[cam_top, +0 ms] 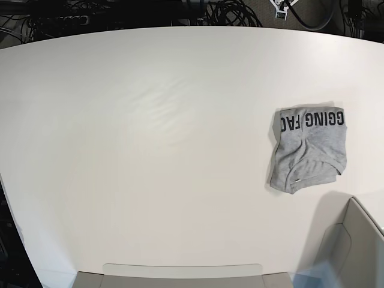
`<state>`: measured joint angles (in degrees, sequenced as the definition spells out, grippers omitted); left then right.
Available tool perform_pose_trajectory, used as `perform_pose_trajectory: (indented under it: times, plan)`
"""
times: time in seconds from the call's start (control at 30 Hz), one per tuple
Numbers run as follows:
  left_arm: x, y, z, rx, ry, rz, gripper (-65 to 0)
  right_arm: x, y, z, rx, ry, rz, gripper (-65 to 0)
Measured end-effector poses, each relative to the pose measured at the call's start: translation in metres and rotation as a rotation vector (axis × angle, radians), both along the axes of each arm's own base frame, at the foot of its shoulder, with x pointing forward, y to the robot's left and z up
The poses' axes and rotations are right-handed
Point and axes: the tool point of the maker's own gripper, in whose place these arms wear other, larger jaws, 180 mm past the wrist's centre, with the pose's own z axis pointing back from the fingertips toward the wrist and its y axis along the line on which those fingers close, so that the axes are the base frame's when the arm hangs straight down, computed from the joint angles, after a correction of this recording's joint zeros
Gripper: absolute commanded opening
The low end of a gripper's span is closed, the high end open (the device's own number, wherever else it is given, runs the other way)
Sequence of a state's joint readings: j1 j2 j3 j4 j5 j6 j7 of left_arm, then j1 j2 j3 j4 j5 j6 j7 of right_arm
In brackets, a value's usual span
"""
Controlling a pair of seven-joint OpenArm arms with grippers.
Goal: Fold the T-shirt properly
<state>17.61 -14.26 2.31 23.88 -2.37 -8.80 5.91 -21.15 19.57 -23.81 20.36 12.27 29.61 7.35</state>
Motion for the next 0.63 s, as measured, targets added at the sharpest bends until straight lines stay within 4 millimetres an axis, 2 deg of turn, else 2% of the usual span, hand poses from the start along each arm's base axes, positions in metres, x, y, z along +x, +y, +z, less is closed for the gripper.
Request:
perform_pose_trajectory:
  times: [0.13, 0.3, 0.4, 0.53, 0.63]
  plan:
    - [0.000, -0.007, -0.001, -0.013, -0.001, 0.003, -65.0, -0.004, 0.007, 0.000, 0.010, 0.005, -0.004, -65.0]
    - [0.002, -0.012, -0.003, -0.021, -0.004, 0.006, -65.0, -0.010, 0.025, 0.000, 0.039, 0.016, -0.011, -65.0]
    - [0.012, -0.025, -0.006, -0.038, -0.017, 0.014, -65.0, -0.003, 0.029, -0.002, 0.041, 0.011, -0.007, -65.0]
    - [0.017, -0.040, -0.008, -0.064, -0.030, 0.022, -65.0, 0.018, 0.031, -0.010, 0.032, -0.009, -0.025, -65.0]
    - [0.022, -0.050, -0.010, -0.080, -0.037, 0.027, -65.0, 0.021, 0.040, -0.015, 0.027, 0.011, -0.044, -65.0]
